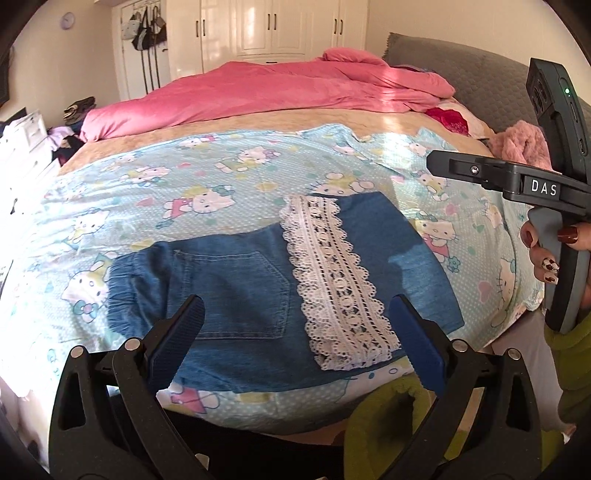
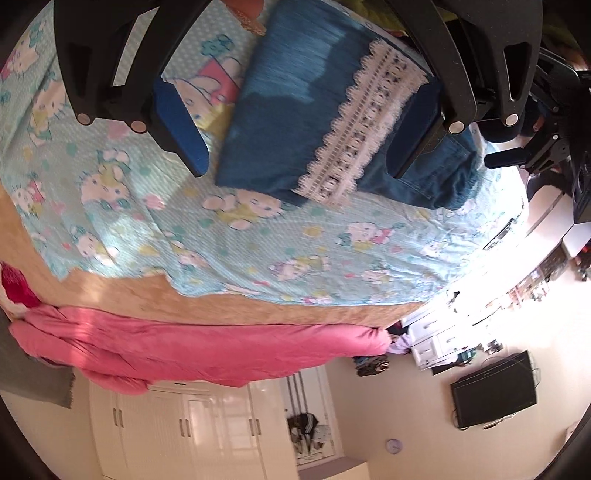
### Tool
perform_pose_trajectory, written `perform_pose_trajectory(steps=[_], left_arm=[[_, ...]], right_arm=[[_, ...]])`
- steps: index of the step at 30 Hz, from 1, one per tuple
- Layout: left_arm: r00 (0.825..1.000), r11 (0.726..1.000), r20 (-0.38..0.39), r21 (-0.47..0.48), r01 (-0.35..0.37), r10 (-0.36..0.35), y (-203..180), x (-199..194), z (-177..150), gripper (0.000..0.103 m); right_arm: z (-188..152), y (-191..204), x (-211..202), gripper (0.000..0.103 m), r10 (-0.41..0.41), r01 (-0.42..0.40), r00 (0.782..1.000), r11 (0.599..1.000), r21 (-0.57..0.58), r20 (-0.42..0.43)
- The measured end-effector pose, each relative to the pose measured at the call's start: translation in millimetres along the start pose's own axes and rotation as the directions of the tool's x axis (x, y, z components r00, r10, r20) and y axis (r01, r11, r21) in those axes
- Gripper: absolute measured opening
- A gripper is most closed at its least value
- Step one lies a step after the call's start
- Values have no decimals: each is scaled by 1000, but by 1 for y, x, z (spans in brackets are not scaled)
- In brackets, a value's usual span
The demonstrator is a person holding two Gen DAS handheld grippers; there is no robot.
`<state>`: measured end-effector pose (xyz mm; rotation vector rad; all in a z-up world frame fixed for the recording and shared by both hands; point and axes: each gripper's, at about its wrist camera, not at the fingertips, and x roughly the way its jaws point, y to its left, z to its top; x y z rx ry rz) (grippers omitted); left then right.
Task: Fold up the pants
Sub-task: 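Grasp the elastic waistband end with the left gripper and lift it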
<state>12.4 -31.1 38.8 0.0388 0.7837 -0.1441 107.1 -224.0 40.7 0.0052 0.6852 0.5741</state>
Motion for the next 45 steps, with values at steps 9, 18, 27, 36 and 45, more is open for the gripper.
perform_pose_trajectory(steps=[9, 18, 27, 36, 45], left_arm=[[999, 997, 7, -70, -42, 43, 31, -4, -3, 94], [996, 967, -27, -241, -87, 83, 92, 0, -12, 94], [992, 906, -67, -404, -125, 107, 157, 2, -30, 94], [995, 927, -96, -368, -66, 33, 148, 23, -36, 94], [989, 921, -127, -389, 15, -70, 143, 45, -46, 56]], right_arm=[[22, 44, 36, 96, 61, -66, 997, 993, -97, -47], [32, 89, 78, 96, 115, -142, 984, 968, -209, -135], [42, 122, 120, 96, 173, -228, 960, 939, -258, -221], [48, 155, 167, 96, 235, -343, 907, 893, -291, -350], [43, 197, 212, 96, 278, -465, 826, 829, -312, -491]])
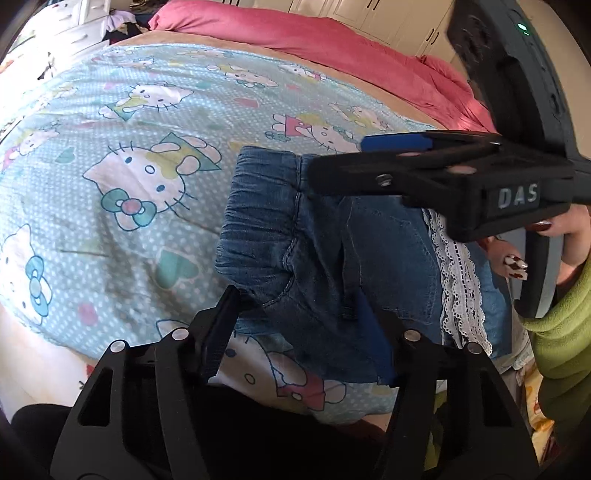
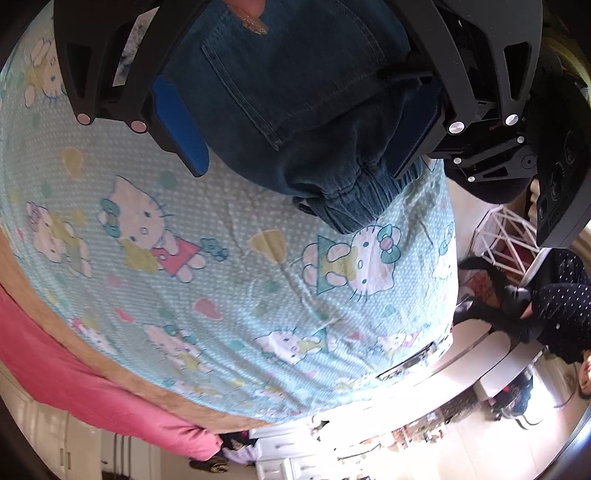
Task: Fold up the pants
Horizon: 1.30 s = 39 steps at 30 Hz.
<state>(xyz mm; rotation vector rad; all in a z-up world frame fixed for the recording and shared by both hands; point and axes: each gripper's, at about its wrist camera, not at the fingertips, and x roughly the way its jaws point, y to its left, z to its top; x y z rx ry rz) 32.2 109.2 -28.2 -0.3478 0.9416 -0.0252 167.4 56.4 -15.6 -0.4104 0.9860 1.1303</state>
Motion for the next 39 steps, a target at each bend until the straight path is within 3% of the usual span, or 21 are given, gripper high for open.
perform_pose_trajectory(steps=[6, 7, 8, 10, 14, 18, 24, 29, 33, 36, 38, 39], left_arm=[[1000, 999, -3, -28, 30, -30, 6, 0, -1, 56], [999, 999, -4, -34, 35, -35, 7, 0, -1, 56], [999, 999, -4, -38, 38, -38, 7, 0, -1, 56], [999, 998, -5, -45, 42, -43, 9, 0, 0, 59], [999, 997, 2, -54, 51, -51, 11, -6, 0, 81], [995, 993, 19, -56, 101, -100, 6, -16, 0, 89], [984, 984, 17, -19, 177, -176, -20, -17, 0, 93], [960, 959, -20, -32, 280, -281, -38, 6, 10, 93], [913, 911, -9, -78, 405, -407, -56, 13, 16, 93], [890, 890, -18, -12, 456, -456, -87, 6, 18, 93], [876, 876, -32, 33, 481, -480, -106, 2, 16, 93], [861, 859, -43, 63, 508, -506, -118, 0, 12, 93]], right_arm=[[9, -4, 34, 96, 87, -85, 994, 996, 39, -58], [10, -5, 37, 91, 100, -98, 993, 994, 47, -58], [10, -5, 39, 72, 125, -122, 990, 991, 49, -60], [8, -2, 43, 46, 197, -195, 978, 980, 44, -65], [1, -3, 23, 31, 209, -208, 978, 977, 33, -10], [-15, -22, -21, 31, 248, -255, 963, 965, 59, 101], [-44, -51, -71, 31, 252, -276, 946, 956, 98, 205], [-68, -68, -104, 31, 235, -273, 935, 955, 116, 265], [-82, -85, -121, 31, 209, -267, 926, 951, 154, 313], [-99, -97, -133, 36, 209, -285, 912, 941, 182, 353], [-118, -106, -142, 52, 185, -285, 902, 934, 217, 391], [-127, -110, -146, 56, 168, -279, 900, 931, 235, 402]])
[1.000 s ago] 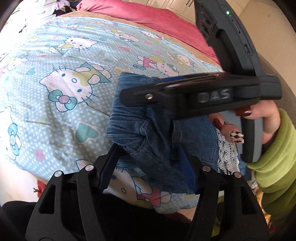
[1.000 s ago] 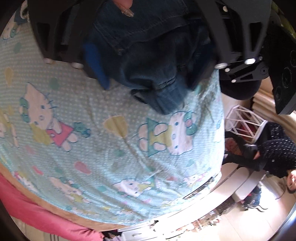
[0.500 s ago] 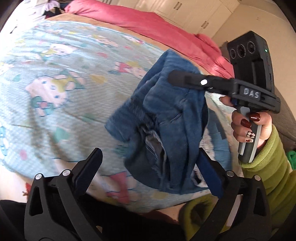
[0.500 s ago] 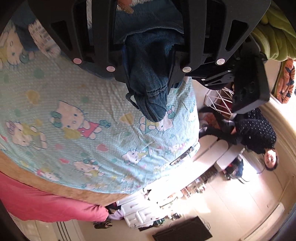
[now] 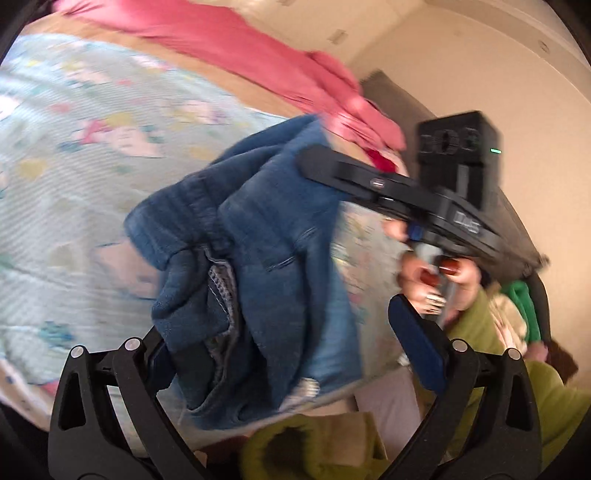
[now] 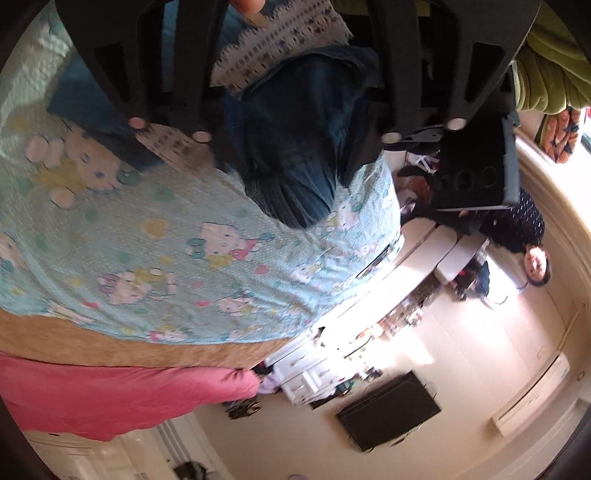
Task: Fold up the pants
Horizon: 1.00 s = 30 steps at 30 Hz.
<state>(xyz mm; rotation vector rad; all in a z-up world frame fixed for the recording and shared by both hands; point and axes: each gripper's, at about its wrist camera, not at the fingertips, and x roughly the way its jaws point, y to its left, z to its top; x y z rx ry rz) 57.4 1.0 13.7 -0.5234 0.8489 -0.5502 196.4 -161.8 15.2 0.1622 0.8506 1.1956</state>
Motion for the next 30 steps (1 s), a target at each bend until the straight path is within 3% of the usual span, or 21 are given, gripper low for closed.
perform_pose_trajectory(steps=[1, 5, 7, 11, 14, 18, 19, 20, 25, 30], left_arm=[[1000, 1000, -11, 23, 21, -21, -7, 6, -2, 93], [992, 992, -107, 102, 79, -68, -33, 31, -19, 93], [987, 987, -152, 144, 73, -51, -43, 44, -27, 93], [978, 980, -206, 194, 34, 7, -48, 70, -37, 93], [975, 979, -217, 205, 4, 41, -49, 78, -41, 93], [976, 976, -208, 219, -15, 62, -46, 74, -44, 93], [976, 976, -206, 218, -18, 64, -50, 73, -47, 93], [977, 975, -201, 220, -21, 67, -51, 72, -46, 93], [980, 972, -183, 234, -38, 82, -49, 68, -47, 93], [981, 964, -162, 259, -62, 106, -47, 66, -52, 93]], right_arm=[[-9, -8, -11, 65, -26, 26, 999, 999, 30, 22], [-44, -40, -48, 66, -182, 173, 982, 973, 156, 48], [-62, -50, -58, 66, -246, 235, 969, 951, 202, 29], [-87, -48, -66, 67, -269, 257, 963, 930, 264, 7], [-89, -40, -60, 84, -284, 278, 959, 923, 266, -17], [-83, -37, -43, 84, -327, 340, 940, 903, 262, -92], [-84, -40, -37, 73, -334, 352, 936, 898, 264, -112], [-84, -40, -34, 41, -315, 334, 942, 906, 260, -114], [-77, -24, -41, 31, -228, 228, 973, 953, 200, -21], [-88, -53, -37, 31, -282, 296, 955, 923, 245, -92]])
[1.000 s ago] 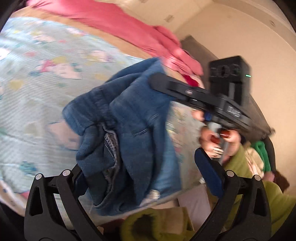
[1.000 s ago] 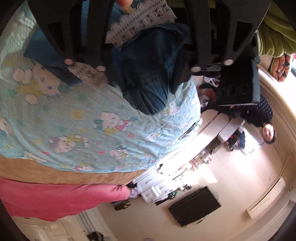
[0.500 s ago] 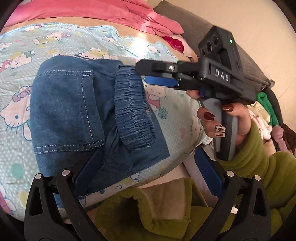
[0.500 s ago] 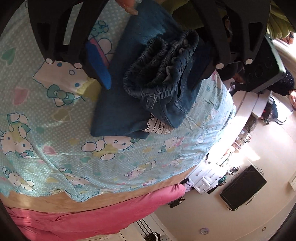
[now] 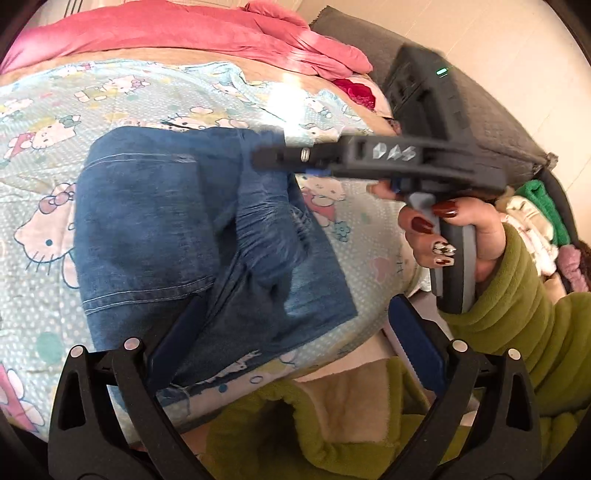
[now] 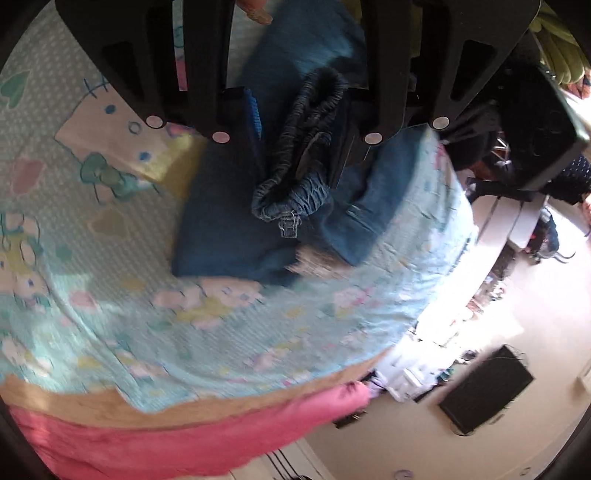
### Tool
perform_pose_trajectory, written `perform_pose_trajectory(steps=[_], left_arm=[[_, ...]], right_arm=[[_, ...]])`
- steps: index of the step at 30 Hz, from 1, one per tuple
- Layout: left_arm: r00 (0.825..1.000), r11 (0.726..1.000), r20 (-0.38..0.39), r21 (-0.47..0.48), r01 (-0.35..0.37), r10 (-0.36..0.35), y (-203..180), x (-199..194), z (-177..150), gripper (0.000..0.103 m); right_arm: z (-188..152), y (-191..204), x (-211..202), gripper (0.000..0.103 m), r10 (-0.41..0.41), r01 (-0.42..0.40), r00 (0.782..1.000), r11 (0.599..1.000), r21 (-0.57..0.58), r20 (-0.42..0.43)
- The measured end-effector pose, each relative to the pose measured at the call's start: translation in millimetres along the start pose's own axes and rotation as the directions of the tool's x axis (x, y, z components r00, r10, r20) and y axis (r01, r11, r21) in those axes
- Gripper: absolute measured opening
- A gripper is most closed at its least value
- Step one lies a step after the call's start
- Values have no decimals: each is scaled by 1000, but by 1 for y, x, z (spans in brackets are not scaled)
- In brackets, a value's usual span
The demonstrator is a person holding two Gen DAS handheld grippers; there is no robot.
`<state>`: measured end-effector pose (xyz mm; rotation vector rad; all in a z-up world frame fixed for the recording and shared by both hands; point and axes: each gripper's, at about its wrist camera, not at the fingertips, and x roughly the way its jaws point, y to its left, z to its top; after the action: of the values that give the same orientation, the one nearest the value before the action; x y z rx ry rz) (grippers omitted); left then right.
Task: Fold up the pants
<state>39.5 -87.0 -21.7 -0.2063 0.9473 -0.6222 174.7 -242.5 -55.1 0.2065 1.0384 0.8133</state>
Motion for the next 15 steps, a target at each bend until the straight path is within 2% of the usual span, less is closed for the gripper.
perform_pose_trajectory(steps=[3, 5, 9, 11, 15], left_arm=[[1000, 1000, -2, 20, -19, 19, -5, -4, -1, 93], [1000, 999, 6, 29, -29, 29, -7, -9, 0, 93], [996, 997, 55, 20, -74, 73, -3, -27, 5, 93], [991, 994, 76, 12, -109, 108, -1, -36, 7, 93], [975, 982, 116, -14, -189, 190, 8, -52, 12, 94]], right_arm=[[-5, -11, 1, 42, -1, 1, 1000, 999, 54, 3], [-6, -8, -9, 57, -8, 6, 999, 999, 54, 34], [-8, 0, -41, 59, -49, 48, 991, 999, 9, 125], [-10, 6, -54, 70, -73, 75, 984, 997, -10, 165], [-22, 24, -79, 75, -128, 153, 964, 984, -92, 234]])
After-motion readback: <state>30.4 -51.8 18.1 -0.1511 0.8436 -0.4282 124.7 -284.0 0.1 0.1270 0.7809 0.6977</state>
